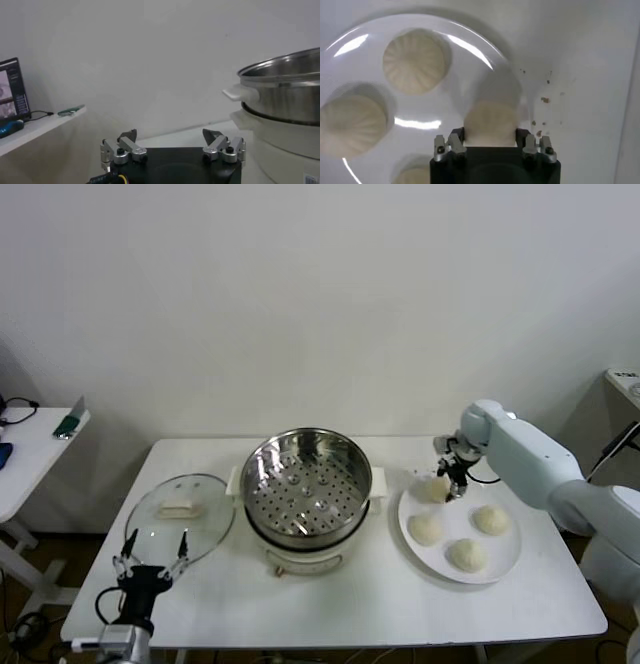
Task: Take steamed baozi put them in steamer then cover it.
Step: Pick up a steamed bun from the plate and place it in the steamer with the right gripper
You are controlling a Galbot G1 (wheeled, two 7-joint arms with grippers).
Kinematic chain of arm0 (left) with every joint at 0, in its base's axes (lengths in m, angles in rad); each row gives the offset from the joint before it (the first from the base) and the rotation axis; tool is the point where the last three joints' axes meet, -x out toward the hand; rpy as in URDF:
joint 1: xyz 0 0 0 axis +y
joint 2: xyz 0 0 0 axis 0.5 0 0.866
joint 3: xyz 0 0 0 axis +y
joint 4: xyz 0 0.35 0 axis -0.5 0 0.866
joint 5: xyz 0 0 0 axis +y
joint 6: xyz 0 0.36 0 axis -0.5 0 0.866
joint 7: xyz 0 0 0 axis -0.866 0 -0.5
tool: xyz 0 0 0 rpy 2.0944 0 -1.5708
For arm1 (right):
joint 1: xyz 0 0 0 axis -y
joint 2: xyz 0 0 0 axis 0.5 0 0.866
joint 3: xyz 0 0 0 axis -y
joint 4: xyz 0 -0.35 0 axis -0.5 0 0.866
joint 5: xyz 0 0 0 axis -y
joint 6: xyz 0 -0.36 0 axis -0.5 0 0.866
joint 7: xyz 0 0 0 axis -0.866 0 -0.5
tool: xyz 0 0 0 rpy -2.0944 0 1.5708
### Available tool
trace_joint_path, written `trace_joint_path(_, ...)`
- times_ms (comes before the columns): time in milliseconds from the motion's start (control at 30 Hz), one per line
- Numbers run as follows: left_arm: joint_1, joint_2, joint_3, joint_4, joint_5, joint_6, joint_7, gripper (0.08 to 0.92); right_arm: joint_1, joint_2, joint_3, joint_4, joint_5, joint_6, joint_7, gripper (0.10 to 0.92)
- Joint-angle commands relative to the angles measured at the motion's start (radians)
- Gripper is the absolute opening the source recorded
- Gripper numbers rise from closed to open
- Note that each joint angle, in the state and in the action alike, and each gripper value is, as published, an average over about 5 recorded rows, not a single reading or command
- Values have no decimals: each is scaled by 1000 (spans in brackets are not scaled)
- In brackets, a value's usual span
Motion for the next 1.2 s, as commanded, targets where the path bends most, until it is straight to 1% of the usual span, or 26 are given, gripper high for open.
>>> trace_joint_path(33, 12, -3, 0, -9, 1, 4, 0, 823, 236, -32, -209, 135, 156, 123, -58, 654)
trace_joint_path(233, 30, -4, -12, -19, -2, 5, -3, 823, 396, -3, -321, 217, 214, 264, -100, 661)
trace_joint_path(400, 41, -7, -16, -8, -3, 3, -4, 823, 492, 77, -344, 287, 226, 357, -121, 668)
trace_joint_path(533, 49, -8, -14, -6, 0, 5, -2, 823, 553, 160, -358, 366, 204, 438, -134, 671)
trace_joint_path(767, 66, -17, -3, -1, 0, 0, -4, 823, 515, 292, -274, 403, 43, 535, -112, 678)
trace_joint_path(1000, 67, -15, -3, 1, 0, 3, -5, 823, 408, 402, -237, 358, -80, 576, -77, 679)
trace_joint_path(1200, 63, -26, 3, 10, 0, 3, -7, 823, 287, 469, -186, 323, -234, 603, -58, 685)
